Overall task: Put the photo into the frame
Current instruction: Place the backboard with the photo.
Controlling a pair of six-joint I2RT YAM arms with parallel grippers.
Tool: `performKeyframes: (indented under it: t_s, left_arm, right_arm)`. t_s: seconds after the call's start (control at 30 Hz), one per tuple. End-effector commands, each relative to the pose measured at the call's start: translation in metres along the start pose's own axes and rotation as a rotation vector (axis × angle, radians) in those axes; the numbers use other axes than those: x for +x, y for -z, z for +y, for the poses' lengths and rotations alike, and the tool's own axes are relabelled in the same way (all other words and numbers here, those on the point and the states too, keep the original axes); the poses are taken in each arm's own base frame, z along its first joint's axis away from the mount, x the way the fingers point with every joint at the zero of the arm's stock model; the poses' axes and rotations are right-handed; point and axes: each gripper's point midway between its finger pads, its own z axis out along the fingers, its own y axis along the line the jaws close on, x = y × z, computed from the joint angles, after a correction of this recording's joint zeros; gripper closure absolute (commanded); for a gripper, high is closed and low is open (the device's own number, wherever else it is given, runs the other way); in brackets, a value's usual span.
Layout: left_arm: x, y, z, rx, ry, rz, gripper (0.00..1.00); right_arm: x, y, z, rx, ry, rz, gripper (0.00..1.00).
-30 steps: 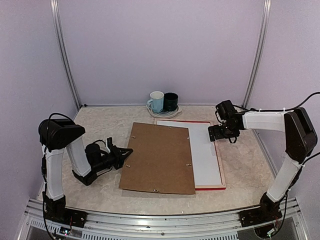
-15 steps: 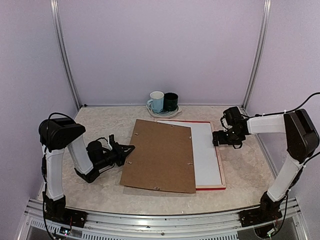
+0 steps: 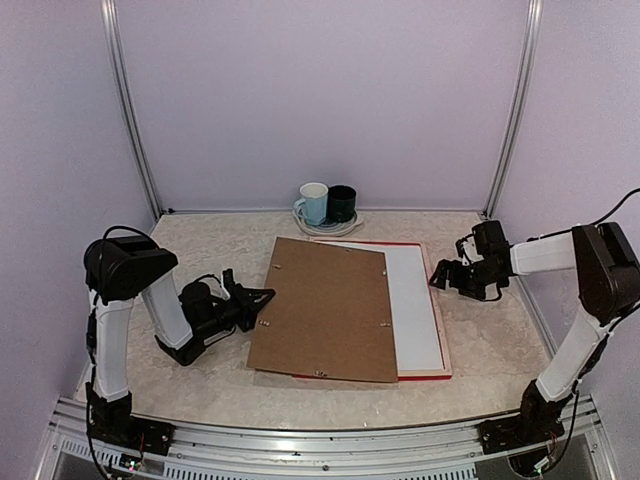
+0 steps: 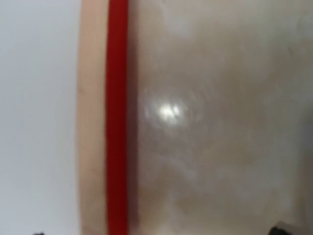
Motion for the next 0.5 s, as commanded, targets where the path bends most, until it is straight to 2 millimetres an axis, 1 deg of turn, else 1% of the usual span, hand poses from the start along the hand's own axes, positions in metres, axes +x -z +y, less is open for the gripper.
performKeyframes:
  t_s: [0.0, 0.1, 0.27, 0.47]
  left_arm:
    - [-0.004, -0.006, -0.012, 0.052, -0.051, -0.04, 1.0]
    - [-0.003, -0.01, -0.015, 0.062, -0.051, -0.041, 1.0]
    - [-0.001, -0.018, -0.021, 0.082, -0.054, -0.043, 1.0]
    - [0.002, -0.03, -0.018, 0.081, -0.054, -0.044, 1.0]
  right_arm:
    - [-0.014, 0.009, 0.025, -0.175, -0.043, -0.029, 0.01]
    - [-0.016, 0.008, 0.03, -0.202, -0.051, -0.027, 0.01]
    - [-0.017, 0.004, 0.031, -0.213, -0.058, -0.016, 0.01]
    - [-0.015, -0.003, 0.033, -0.233, -0.067, -0.001, 0.01]
